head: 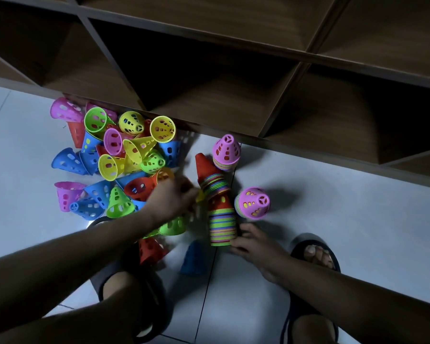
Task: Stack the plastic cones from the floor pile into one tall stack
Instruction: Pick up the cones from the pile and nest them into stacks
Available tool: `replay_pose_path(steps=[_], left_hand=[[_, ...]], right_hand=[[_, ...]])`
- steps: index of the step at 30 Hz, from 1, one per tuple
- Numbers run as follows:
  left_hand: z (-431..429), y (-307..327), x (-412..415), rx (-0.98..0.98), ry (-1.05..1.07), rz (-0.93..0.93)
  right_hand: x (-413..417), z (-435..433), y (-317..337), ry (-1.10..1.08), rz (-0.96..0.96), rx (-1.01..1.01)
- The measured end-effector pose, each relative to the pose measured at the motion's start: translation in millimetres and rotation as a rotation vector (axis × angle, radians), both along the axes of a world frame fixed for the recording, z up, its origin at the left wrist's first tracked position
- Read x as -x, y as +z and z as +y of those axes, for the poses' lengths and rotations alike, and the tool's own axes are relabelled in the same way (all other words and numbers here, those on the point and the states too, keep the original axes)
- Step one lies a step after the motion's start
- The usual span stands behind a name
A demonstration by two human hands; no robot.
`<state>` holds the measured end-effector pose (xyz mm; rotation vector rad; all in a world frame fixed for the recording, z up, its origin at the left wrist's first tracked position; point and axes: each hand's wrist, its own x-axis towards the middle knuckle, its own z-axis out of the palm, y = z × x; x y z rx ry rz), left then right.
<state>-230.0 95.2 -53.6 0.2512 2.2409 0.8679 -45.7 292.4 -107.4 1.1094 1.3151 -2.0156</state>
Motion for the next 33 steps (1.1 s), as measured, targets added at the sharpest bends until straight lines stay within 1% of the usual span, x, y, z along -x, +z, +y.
replay_pose_path(steps=[1, 3, 5, 9, 12, 14, 15, 17, 19, 24, 28, 30, 33], left_hand=[[4, 6, 13, -0.005, 0.028, 0.135], [17, 9, 36, -0.026, 0.029, 0.301], [31, -1, 54, 0.008, -0.053, 0.342], [54, -19, 70, 0.186, -0.112, 0.234], [59, -24, 74, 0.198, -0.108, 0.070], [55, -26, 76, 0.199, -0.122, 0.009], [52, -27, 77, 0.179, -0.117, -0.020], [47, -28, 77, 0.076, -0.066, -0.105], [43, -27, 74, -0.030, -0.004, -0.176], [34, -28, 60, -0.194, 0.185, -0.257], [22, -16, 51, -0.305, 0.240, -0.125], [16, -7, 43, -0.380, 0.236, -0.080], [17, 9, 29, -0.441, 0.226, 0.003]], right_hand=[[1, 0, 1, -0.015, -0.010, 0.000], [5, 1, 0, -0.021, -0.027, -0.013], [8, 1, 0, -0.044, -0.041, -0.017], [7, -1, 5, -0.074, -0.093, -0.019], [1, 1, 5, 0.067, -0.156, 0.068], [0, 1, 3, 0.112, -0.189, 0.129], [0, 1, 3, 0.104, -0.187, 0.150], [3, 2, 2, 0.075, -0.161, 0.163], [5, 3, 4, 0.078, -0.137, 0.139], [5, 5, 2, 0.101, -0.061, 0.050], [9, 13, 4, 0.154, 0.007, -0.051], [12, 16, 4, 0.210, 0.037, -0.129], [17, 24, 2, 0.289, 0.055, -0.220]])
